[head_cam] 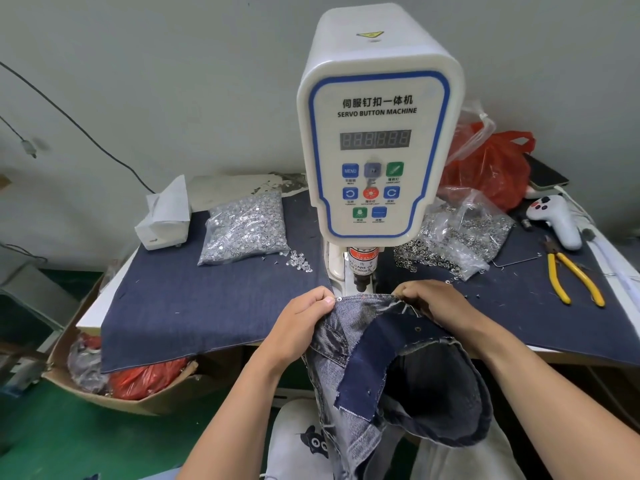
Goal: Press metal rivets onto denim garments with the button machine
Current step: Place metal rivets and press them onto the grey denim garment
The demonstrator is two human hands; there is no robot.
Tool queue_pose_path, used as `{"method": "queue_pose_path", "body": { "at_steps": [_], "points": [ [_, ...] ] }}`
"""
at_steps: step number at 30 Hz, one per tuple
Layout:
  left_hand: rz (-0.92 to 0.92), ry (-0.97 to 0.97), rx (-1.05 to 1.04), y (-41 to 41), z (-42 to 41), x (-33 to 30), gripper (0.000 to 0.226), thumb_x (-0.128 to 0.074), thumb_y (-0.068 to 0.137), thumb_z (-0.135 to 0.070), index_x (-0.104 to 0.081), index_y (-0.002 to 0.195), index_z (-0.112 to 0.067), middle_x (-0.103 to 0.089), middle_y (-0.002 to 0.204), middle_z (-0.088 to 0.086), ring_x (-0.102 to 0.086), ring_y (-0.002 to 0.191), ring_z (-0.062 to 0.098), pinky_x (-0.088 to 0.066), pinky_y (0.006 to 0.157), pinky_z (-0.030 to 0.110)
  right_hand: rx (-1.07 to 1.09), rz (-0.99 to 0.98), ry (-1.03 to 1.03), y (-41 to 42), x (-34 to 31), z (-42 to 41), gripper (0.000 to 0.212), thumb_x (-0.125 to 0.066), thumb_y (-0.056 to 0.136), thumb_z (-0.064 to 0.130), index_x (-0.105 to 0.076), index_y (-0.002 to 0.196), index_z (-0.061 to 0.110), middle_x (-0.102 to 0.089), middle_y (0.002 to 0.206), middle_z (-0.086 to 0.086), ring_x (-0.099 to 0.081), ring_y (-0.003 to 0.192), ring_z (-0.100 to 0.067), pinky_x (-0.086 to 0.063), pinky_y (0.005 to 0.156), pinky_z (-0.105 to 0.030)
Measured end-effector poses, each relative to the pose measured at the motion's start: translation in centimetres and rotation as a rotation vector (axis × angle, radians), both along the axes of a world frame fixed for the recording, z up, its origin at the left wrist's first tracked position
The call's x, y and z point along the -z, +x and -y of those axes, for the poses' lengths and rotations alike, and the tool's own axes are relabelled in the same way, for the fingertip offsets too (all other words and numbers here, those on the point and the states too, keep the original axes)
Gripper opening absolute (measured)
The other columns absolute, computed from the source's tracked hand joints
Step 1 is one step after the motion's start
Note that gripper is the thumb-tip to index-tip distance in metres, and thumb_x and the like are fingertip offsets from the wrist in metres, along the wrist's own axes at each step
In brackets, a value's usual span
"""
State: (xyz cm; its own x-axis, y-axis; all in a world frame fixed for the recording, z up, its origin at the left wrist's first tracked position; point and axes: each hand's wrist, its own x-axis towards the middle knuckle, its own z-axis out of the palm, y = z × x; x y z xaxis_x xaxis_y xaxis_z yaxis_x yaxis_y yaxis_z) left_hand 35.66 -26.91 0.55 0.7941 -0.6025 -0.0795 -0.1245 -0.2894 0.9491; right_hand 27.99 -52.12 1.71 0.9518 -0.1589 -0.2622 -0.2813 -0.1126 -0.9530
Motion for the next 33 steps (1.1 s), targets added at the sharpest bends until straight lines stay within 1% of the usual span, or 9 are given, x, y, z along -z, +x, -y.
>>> {"method": "queue_pose_path", "body": {
  "at_steps": [3, 5, 6, 11, 17, 22, 27, 31, 33],
  "points": [
    [-0.002, 0.002, -0.004, 0.0, 0.0, 0.0, 0.029, -0.048, 0.098, -0.04, -0.05, 0.081, -0.016, -0.05, 0.078, -0.007, -0.044, 0.077, 0.012, -0.034, 0.076, 0.038, -0.027, 0.002, -0.015, -0.2, -0.6, -0.4, 0.026, -0.053, 0.087, 0.02, -0.074, 0.074, 0.012, -0.069, 0.068, 0.006, -0.06, 0.06, -0.001, -0.043, 0.052, -0.009],
    [-0.004, 0.006, -0.006, 0.0, 0.0, 0.0, 0.03, -0.048, 0.097, -0.04, -0.049, 0.081, -0.015, -0.05, 0.078, -0.006, -0.043, 0.077, 0.012, -0.034, 0.076, 0.038, -0.043, 0.013, -0.002, -0.2, -0.7, -0.3, 0.027, -0.057, 0.082, 0.027, -0.068, 0.078, 0.003, -0.066, 0.072, 0.0, -0.058, 0.066, -0.006, -0.045, 0.055, -0.012],
    [-0.007, 0.007, -0.006, 0.0, 0.0, 0.0, 0.03, -0.048, 0.097, -0.04, -0.049, 0.081, -0.015, -0.05, 0.078, -0.006, -0.043, 0.077, 0.012, -0.034, 0.076, 0.038, -0.046, 0.011, 0.006, -0.3, -0.7, -0.3, 0.026, -0.057, 0.083, 0.026, -0.066, 0.078, 0.002, -0.065, 0.073, -0.001, -0.057, 0.067, -0.007, -0.045, 0.055, -0.013],
    [-0.014, 0.006, -0.007, 0.1, 0.0, 0.1, 0.03, -0.048, 0.098, -0.04, -0.05, 0.082, -0.015, -0.05, 0.078, -0.006, -0.044, 0.077, 0.012, -0.035, 0.077, 0.038, -0.059, -0.011, 0.024, -0.5, -1.0, -0.6, 0.022, -0.055, 0.093, 0.015, -0.069, 0.077, 0.016, -0.063, 0.072, -0.001, -0.056, 0.061, -0.007, -0.043, 0.051, -0.012],
    [-0.014, 0.006, -0.006, 0.0, 0.0, 0.0, 0.028, -0.048, 0.098, -0.041, -0.051, 0.079, -0.021, -0.051, 0.078, -0.007, -0.045, 0.077, 0.012, -0.035, 0.076, 0.038, -0.061, -0.026, 0.032, -0.6, -1.2, -0.7, 0.022, -0.056, 0.094, 0.016, -0.068, 0.076, 0.018, -0.061, 0.07, -0.002, -0.054, 0.059, -0.007, -0.043, 0.05, -0.013],
    [-0.013, 0.002, -0.006, 0.0, 0.0, 0.1, 0.029, -0.049, 0.097, -0.041, -0.051, 0.08, -0.019, -0.052, 0.078, -0.007, -0.046, 0.077, 0.012, -0.036, 0.077, 0.038, -0.071, -0.032, 0.015, -0.6, -1.2, -0.7, 0.024, -0.055, 0.094, 0.017, -0.066, 0.073, 0.019, -0.06, 0.068, -0.001, -0.053, 0.058, -0.007, -0.042, 0.05, -0.012],
    [-0.014, 0.013, -0.007, 0.0, -0.1, 0.2, 0.029, -0.048, 0.098, -0.041, -0.052, 0.081, -0.017, -0.052, 0.078, -0.006, -0.046, 0.077, 0.013, -0.036, 0.077, 0.038, -0.099, -0.011, 0.006, -0.6, -1.1, -0.6, 0.031, -0.055, 0.097, 0.019, -0.058, 0.066, 0.023, -0.054, 0.063, 0.004, -0.048, 0.054, -0.005, -0.039, 0.048, -0.013],
    [-0.015, 0.014, -0.012, -0.1, 0.0, 0.1, 0.027, -0.048, 0.099, -0.04, -0.052, 0.079, -0.023, -0.052, 0.078, -0.009, -0.046, 0.077, 0.012, -0.036, 0.077, 0.038, -0.107, 0.0, -0.031, -0.6, -1.0, -0.5, 0.028, -0.055, 0.097, 0.021, -0.062, 0.069, 0.022, -0.057, 0.066, 0.003, -0.05, 0.058, -0.005, -0.04, 0.051, -0.013],
    [-0.025, 0.003, -0.015, -0.2, 0.0, -0.1, 0.027, -0.048, 0.098, -0.04, -0.051, 0.08, -0.021, -0.052, 0.079, -0.008, -0.045, 0.078, 0.012, -0.035, 0.077, 0.039, -0.104, 0.009, -0.046, -0.6, -0.9, -0.5, 0.03, -0.056, 0.098, 0.02, -0.062, 0.068, 0.022, -0.056, 0.064, 0.006, -0.049, 0.056, -0.003, -0.039, 0.05, -0.012]
  ]
}}
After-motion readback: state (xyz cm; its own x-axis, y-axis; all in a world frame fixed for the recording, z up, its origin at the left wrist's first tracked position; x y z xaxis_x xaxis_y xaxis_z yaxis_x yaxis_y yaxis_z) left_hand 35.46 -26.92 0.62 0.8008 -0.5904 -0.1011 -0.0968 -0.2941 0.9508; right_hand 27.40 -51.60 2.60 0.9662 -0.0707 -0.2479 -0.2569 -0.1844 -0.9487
